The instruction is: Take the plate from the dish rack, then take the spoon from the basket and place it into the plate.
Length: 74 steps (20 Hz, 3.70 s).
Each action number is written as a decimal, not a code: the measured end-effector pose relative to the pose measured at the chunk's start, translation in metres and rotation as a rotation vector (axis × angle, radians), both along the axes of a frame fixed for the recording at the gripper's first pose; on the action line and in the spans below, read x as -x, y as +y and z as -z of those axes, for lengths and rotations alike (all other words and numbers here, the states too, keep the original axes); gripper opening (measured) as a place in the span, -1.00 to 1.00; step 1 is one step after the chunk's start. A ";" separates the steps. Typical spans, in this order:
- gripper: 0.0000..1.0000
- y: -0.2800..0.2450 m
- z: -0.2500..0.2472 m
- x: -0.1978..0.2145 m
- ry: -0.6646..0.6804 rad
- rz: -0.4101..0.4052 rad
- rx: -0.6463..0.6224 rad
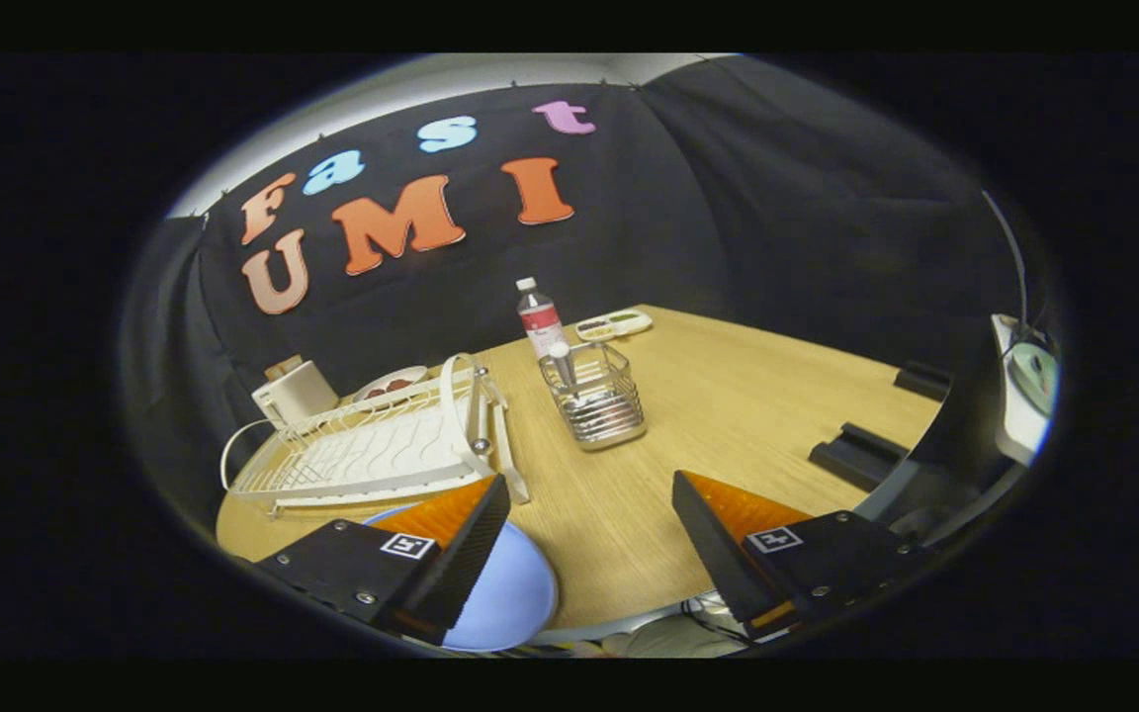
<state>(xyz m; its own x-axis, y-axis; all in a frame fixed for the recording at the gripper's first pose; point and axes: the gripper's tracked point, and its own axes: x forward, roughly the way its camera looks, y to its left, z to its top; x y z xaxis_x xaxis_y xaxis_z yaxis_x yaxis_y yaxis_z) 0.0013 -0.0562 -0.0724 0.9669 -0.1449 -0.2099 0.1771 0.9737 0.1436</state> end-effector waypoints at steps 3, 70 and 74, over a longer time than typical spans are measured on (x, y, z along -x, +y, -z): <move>0.97 -0.003 -0.021 -0.011 -0.052 0.010 0.083; -0.81 0.143 -0.047 0.079 -0.237 -0.373 0.247; -0.80 0.146 -0.030 0.077 -0.183 -0.394 0.273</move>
<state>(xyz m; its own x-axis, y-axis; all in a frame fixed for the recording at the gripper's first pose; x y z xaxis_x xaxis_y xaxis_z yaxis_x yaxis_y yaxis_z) -0.0753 0.0893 -0.0424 0.9766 0.2118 -0.0371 -0.2149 0.9678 -0.1314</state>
